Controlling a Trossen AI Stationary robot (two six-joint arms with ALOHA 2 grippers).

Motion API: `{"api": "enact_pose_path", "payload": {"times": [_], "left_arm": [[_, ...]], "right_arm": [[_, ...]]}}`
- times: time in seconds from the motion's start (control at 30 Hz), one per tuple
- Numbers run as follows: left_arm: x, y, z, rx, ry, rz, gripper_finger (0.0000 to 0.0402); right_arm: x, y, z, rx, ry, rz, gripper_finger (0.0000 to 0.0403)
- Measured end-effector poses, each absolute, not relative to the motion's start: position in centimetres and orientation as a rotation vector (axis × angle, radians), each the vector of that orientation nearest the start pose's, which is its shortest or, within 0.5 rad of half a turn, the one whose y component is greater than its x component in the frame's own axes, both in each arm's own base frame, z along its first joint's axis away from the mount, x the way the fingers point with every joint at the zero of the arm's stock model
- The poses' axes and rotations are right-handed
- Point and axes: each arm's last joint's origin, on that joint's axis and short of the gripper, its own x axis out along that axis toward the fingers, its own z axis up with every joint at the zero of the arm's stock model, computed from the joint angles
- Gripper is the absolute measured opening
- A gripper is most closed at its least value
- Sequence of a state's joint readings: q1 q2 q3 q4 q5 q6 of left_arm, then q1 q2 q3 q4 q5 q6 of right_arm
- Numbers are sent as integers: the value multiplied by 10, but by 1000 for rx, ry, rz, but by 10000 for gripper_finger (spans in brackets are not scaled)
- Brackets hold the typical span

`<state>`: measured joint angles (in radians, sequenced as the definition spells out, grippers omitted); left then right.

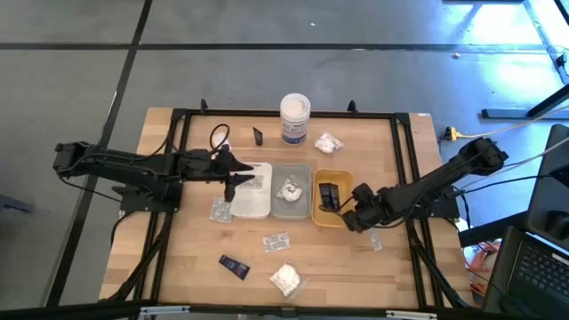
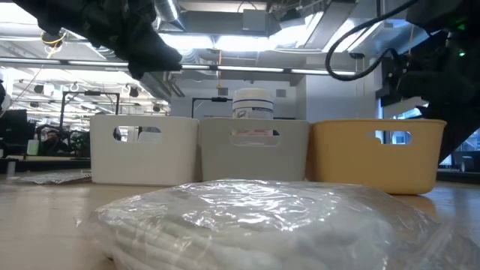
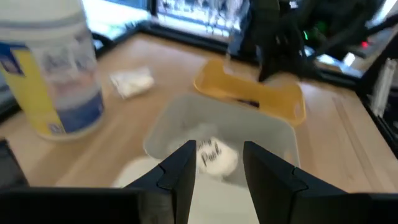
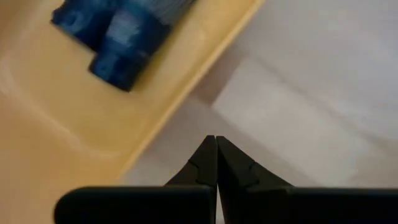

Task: Pick & Place Travel size toiletries
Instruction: Put the white band-aid into the white bin

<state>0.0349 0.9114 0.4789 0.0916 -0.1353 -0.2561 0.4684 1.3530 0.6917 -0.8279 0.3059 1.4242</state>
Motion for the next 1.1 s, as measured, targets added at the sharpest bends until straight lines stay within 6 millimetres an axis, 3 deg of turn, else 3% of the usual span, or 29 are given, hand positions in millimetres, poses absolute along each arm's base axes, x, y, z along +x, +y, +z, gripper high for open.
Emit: {"api": "enact_pose_path", "payload": {"times": [0.2,0.43,0.67,0.87,1.1], "left_arm": [[194,2,225,-354,416,69,129],[191,-27,223,-519,508,-157,129],[184,-63,221,-450,556,-304,129],[179,-89,216,-235,530,-373,129],[183,-106,208,-130,505,-358,129]], "right_arm": [[172,72,202,532,1001,-822,1],[170,65,264,337,733,-710,8],[171,55,312,167,577,-702,11],[174,48,334,78,554,-705,5],[175,41,341,64,541,-739,42]]}}
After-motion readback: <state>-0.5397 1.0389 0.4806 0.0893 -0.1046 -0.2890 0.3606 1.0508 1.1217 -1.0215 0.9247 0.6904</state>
